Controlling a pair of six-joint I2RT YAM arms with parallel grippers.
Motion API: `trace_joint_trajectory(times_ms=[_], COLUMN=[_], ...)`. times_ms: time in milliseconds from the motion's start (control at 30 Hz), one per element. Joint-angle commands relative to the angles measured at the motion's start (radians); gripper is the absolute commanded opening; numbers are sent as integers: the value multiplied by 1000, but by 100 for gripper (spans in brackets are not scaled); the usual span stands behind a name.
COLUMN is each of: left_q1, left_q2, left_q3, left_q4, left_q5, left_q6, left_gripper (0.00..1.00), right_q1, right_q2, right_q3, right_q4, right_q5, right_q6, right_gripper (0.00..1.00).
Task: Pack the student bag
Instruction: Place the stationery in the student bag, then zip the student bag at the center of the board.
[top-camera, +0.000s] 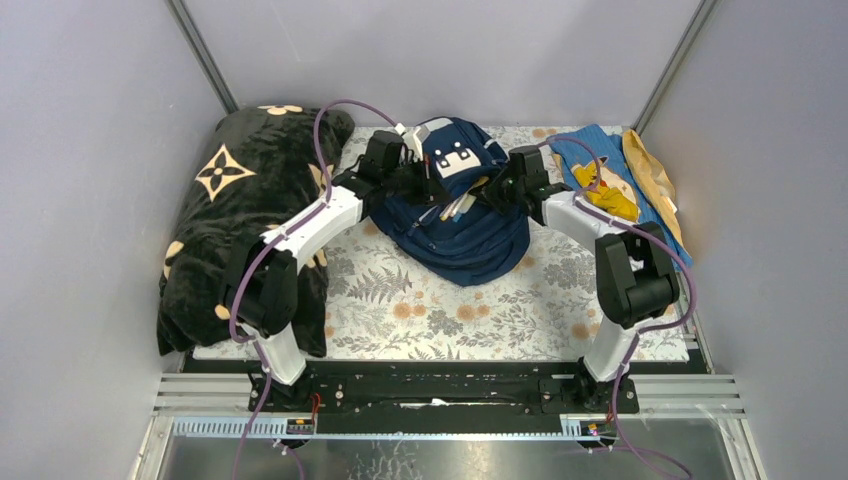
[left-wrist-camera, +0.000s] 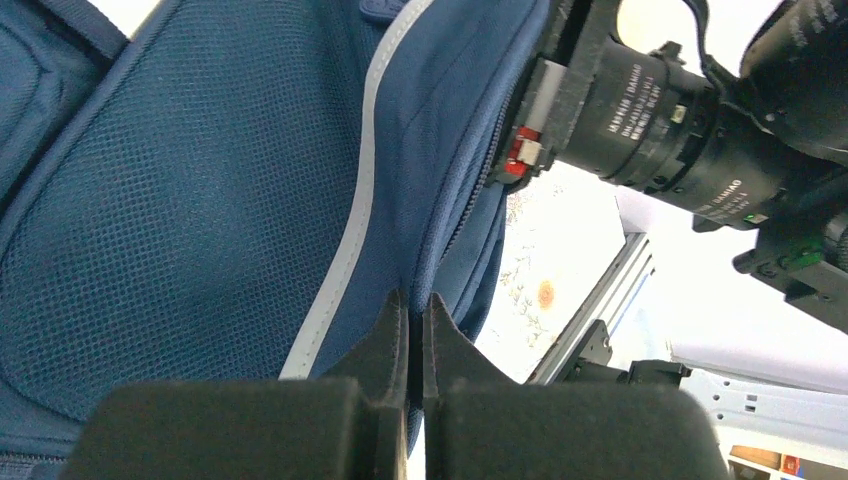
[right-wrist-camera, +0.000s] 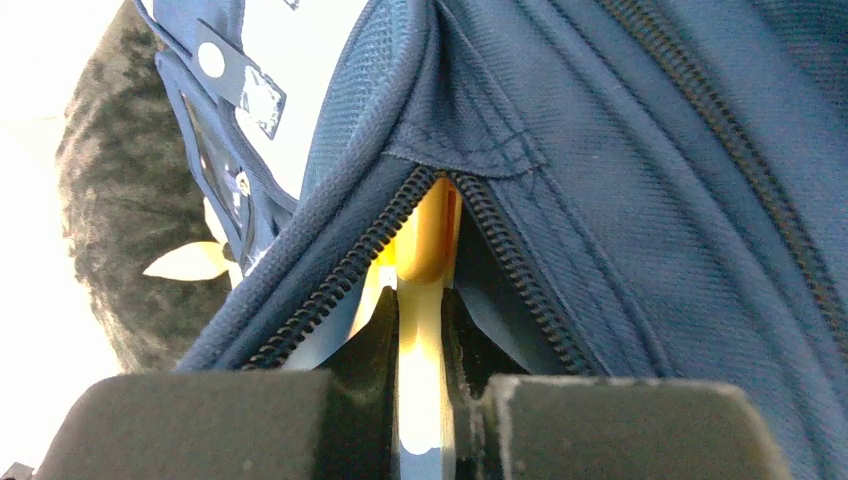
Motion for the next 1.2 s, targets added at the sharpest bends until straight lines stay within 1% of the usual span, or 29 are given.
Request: trace_joint_trajectory(times_ms=[0,133,167,200,267,333,400,467,533,633,733,833,867,900,933,967,1000,1067,1133,1167], left_q1=[1,1,1,0,1,0,1,2,0,-10,-30,-70,-85,-95,-97,-94,-86,-55,4,27], left_q2=[-49,-47,-46,-47,-45,-40,-34,-32,-28,-6,16,40,49,60,70,75,72,32,-22,-52], left_q3=[2,0,0,2,3,7,9,9,6,21,54,104,124,148,186,224,253,248,187,134], left_q4=[31,28,26,24,22,23,23,25,37,30,11,-55,-85,-121,-183,-246,-298,-325,-291,-269], left_q5=[53,51,49,48,44,47,47,37,29,25,-3,-62,-72,-78,-113,-174,-228,-294,-288,-279], left_q6=[-24,-23,-20,-19,-16,-16,-14,-19,-32,-32,-9,63,94,163,209,246,282,305,302,299], left_gripper=[0,0,0,0,0,0,0,0,0,0,0,0,10,31,47,58,64,75,77,76], right_q1=[50,57,58,58,58,57,58,57,58,59,58,58,56,56,56,56,55,41,10,-9], right_q2=[108,134,126,111,79,52,19,-9,-36,-119,-234,-345,-383,-420,-453,-482,-503,-523,-512,-505], right_q3=[75,123,123,118,103,96,81,68,68,33,-39,-96,-115,-137,-158,-172,-182,-192,-188,-187], right_q4=[48,28,2,-15,-44,-88,-124,-152,-199,-276,-344,-432,-452,-452,-442,-437,-433,-425,-417,-409], right_q5=[20,20,24,31,45,49,51,41,-16,-46,31,139,180,207,221,237,252,262,233,209], right_q6=[12,-3,-15,-25,-47,-75,-98,-122,-151,-203,-252,-284,-291,-305,-323,-338,-347,-359,-365,-366], right_gripper=[0,0,4,13,44,67,76,81,87,90,90,89,88,86,84,83,82,81,81,81])
